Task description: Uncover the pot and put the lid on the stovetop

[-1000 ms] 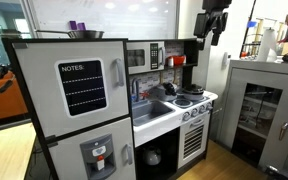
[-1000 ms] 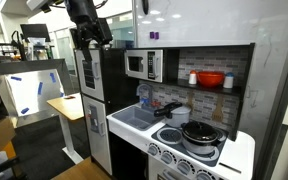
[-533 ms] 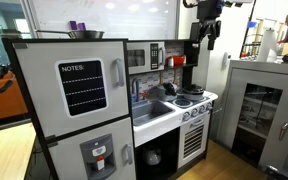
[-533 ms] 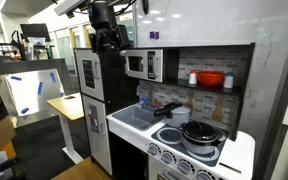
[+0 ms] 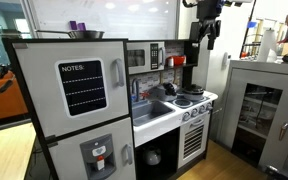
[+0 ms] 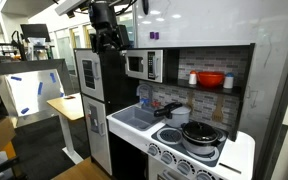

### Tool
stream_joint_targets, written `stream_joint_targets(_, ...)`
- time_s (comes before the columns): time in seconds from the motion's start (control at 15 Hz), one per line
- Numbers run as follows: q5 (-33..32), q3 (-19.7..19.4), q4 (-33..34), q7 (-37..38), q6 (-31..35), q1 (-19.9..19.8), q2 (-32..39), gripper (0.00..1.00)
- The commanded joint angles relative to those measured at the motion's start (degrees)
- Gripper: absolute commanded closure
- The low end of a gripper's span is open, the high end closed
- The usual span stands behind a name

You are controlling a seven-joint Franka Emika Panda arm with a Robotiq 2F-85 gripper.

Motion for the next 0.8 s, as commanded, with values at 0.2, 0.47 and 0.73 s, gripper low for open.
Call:
stream_joint_targets(0.2,0.4,1.0,0.1,-0.3,-0.1,-1.0,0.1,0.00)
stream_joint_targets(0.47,0.3,0.5,1.5,-1.9,0.0,-1.1,1.6,0.00)
stream_joint_targets(0.73,0.8,-1.4,7.1,-5.7,0.5,-2.2,6.8,0.00)
